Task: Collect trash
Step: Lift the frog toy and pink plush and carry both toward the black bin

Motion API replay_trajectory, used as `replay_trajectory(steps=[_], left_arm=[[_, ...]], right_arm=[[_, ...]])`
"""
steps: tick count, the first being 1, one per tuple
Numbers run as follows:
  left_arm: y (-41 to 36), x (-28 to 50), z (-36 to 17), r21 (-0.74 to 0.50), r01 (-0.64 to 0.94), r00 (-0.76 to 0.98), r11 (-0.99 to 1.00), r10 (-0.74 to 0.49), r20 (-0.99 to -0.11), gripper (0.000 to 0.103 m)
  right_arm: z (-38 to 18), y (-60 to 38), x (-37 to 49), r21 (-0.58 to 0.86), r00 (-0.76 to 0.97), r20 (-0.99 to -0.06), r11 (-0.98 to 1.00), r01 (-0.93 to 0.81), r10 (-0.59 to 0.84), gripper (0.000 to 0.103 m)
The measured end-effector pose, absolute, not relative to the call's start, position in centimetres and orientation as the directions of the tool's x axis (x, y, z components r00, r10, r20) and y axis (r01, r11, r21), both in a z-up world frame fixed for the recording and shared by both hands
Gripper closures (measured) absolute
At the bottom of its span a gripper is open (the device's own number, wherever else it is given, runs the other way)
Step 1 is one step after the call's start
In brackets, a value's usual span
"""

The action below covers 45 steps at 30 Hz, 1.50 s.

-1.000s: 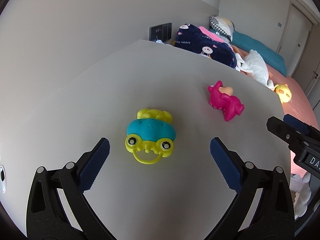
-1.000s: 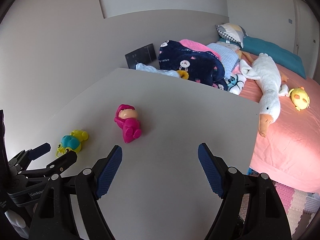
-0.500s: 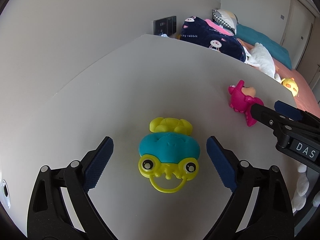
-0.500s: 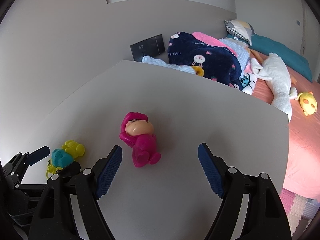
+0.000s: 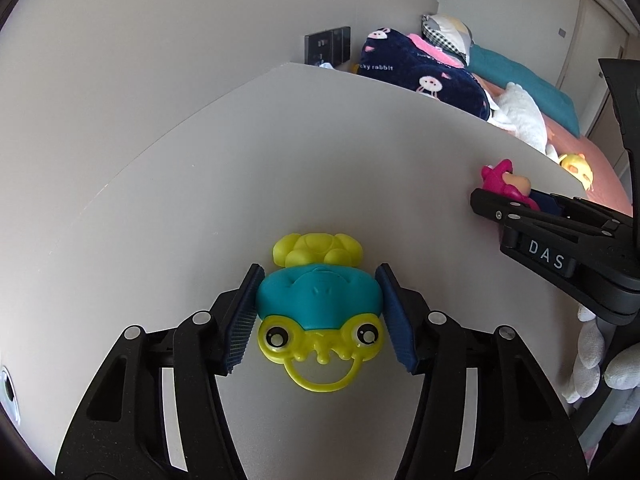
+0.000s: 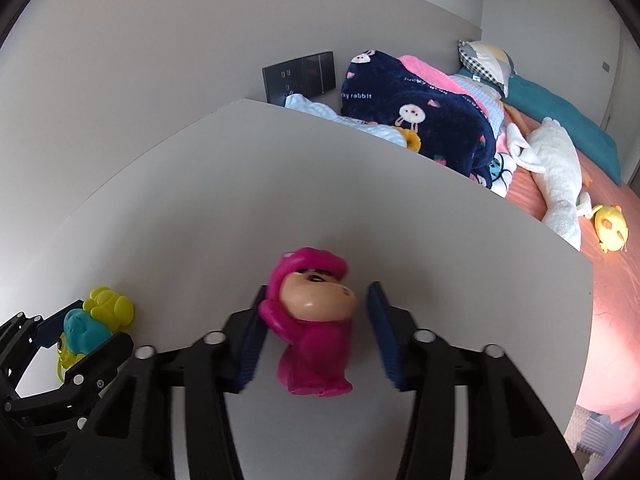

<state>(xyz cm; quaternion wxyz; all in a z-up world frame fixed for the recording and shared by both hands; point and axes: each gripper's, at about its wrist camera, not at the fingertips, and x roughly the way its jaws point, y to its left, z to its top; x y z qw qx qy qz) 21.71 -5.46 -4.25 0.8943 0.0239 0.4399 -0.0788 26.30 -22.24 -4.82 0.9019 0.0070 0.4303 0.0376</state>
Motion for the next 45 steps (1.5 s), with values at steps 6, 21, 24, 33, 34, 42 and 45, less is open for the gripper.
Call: replay_trajectory(steps=[6, 21, 24, 33, 34, 42, 45], left_arm=[[-5.4, 21.8, -4.2, -0.025, 0.159, 0.6, 0.987, -0.117, -0.791, 0.047], [-7.3, 19.6, -4.0, -0.01, 0.171, 0.596, 0.985, -0.112, -0.795, 0.047], [-8.0, 18.3, -3.3, -0.014, 0.183, 0.605, 0.983, -0.124, -0.787, 0.047], [-10.4, 14.8, -0.9, -0.017, 0.228, 0.627, 0.974, -0.16, -0.763, 0.047], [-10.8, 14.5, -0.6, -0.017, 0.235, 0.628, 0.972, -0.165, -0.76, 0.047], [-13.4, 11.0, 1.1, -0.017, 0.291, 0.636, 0.957, -0.207, -0.743, 0.047], [-14.3, 9.8, 1.5, -0.016, 0.311, 0.637, 0.95, -0.221, -0.739, 0.047]], right_arm=[[-4.7, -22.9, 25.4, 0.071, 0.62, -0.779, 0.996, -0.057, 0.091, 0.062], [-1.6, -25.4, 20.8, 0.12, 0.642, -0.756, 0.991, -0.056, 0.128, 0.062], [-0.8, -26.1, 19.3, 0.124, 0.651, -0.748, 0.991, -0.052, 0.128, 0.062], [1.9, -28.1, 14.5, 0.128, 0.687, -0.717, 0.991, -0.031, 0.114, 0.062], [2.1, -28.4, 13.9, 0.13, 0.691, -0.714, 0.991, -0.027, 0.113, 0.062], [3.8, -30.5, 9.6, 0.13, 0.714, -0.695, 0.992, 0.005, 0.087, 0.062], [4.2, -31.2, 8.1, 0.129, 0.721, -0.688, 0.992, 0.017, 0.077, 0.062]])
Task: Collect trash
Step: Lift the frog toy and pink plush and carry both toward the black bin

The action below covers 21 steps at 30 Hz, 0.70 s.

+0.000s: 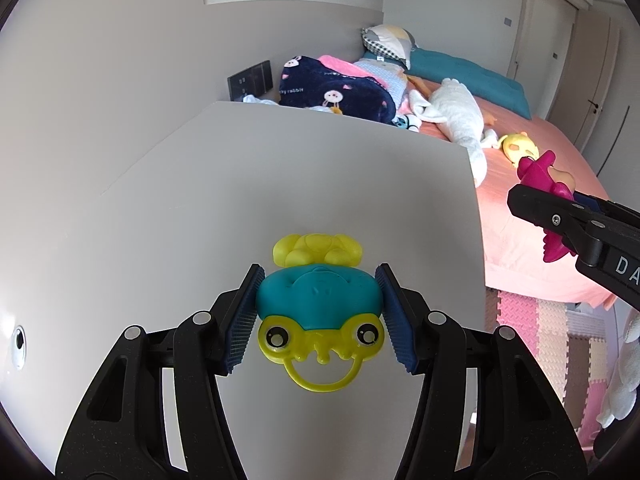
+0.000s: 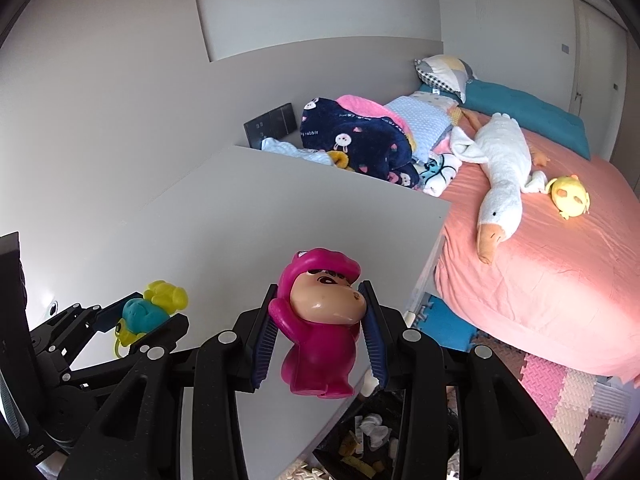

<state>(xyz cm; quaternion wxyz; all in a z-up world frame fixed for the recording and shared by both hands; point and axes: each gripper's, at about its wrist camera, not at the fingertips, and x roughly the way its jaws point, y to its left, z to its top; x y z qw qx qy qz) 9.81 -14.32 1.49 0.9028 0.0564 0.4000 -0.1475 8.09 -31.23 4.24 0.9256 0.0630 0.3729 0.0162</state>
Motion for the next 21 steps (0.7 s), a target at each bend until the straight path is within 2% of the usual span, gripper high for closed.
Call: replay_trajectory(steps=[21], left_arm=[[-19.3, 4.3, 3.5, -0.006, 0.412, 0.639, 0.911, -0.293, -0.711, 0.047]], right_arm=[[6.2, -35.9, 0.0, 0.132, 0.763, -0.647, 0.986, 0.103, 0.007, 0.062]])
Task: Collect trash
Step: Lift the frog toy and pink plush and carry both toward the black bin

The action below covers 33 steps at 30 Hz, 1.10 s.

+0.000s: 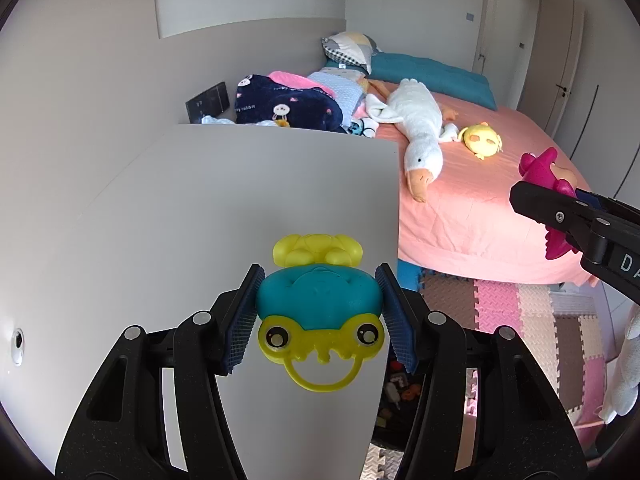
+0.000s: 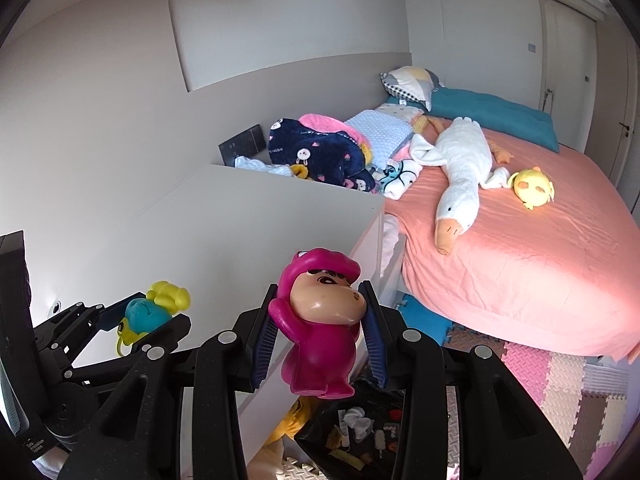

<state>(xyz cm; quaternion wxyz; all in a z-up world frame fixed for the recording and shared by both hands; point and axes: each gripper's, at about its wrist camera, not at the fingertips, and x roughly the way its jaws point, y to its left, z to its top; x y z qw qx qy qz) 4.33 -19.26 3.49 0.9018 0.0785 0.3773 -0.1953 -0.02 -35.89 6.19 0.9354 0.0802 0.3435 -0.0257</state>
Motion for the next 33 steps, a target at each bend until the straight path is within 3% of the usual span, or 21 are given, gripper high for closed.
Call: replay_trajectory(steps=[33], left_arm=[[-28.9, 1.7, 3.2, 0.004, 0.573, 0.564, 0.82, -0.39, -0.728, 0.047]], right_arm=[[4.8, -45.8, -5.7, 0.173, 0.747, -0.655, 0.941, 0.293, -0.112, 0.062]])
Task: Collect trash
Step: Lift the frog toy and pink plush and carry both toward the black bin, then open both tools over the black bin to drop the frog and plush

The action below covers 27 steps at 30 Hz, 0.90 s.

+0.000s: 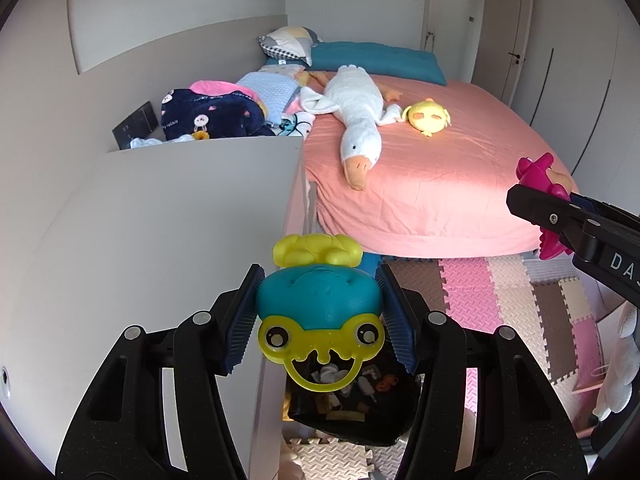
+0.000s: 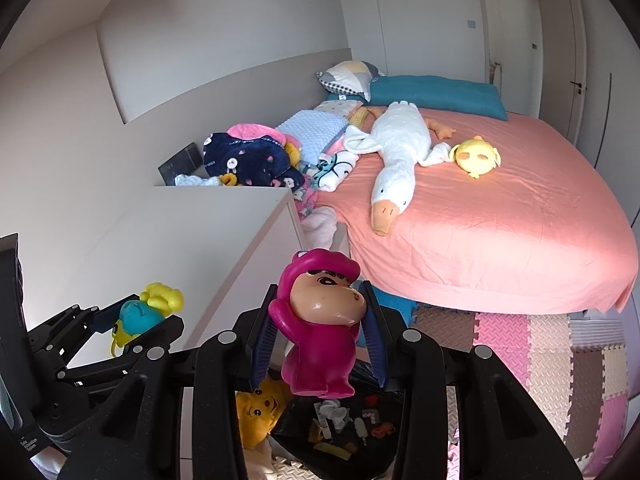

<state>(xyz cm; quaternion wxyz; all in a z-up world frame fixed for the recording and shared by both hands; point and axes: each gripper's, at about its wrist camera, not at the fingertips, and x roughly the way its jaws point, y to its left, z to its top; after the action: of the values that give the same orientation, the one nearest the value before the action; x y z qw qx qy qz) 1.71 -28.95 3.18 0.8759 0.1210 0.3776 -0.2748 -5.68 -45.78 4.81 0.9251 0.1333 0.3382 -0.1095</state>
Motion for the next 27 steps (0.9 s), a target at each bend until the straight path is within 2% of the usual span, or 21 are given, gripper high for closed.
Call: replay_trajectory(steps=[12, 27], left_arm=[[-31.8, 0.4, 2.7, -0.013, 0.633, 0.52, 0.774, -0.437, -0.734, 0.047], [-33.0, -0.9, 1.0, -0.013, 0.674, 0.474, 0.739, -0.447, -0.759, 0.047]], right_arm=[[4.2, -48.9, -8.1, 0.156, 0.723, -0.659, 0.903, 0.4, -0.207, 0.062], [3.0, -50.0, -8.4, 0.142, 0.696, -0.681, 0.892, 0.43, -0.227, 0.062]])
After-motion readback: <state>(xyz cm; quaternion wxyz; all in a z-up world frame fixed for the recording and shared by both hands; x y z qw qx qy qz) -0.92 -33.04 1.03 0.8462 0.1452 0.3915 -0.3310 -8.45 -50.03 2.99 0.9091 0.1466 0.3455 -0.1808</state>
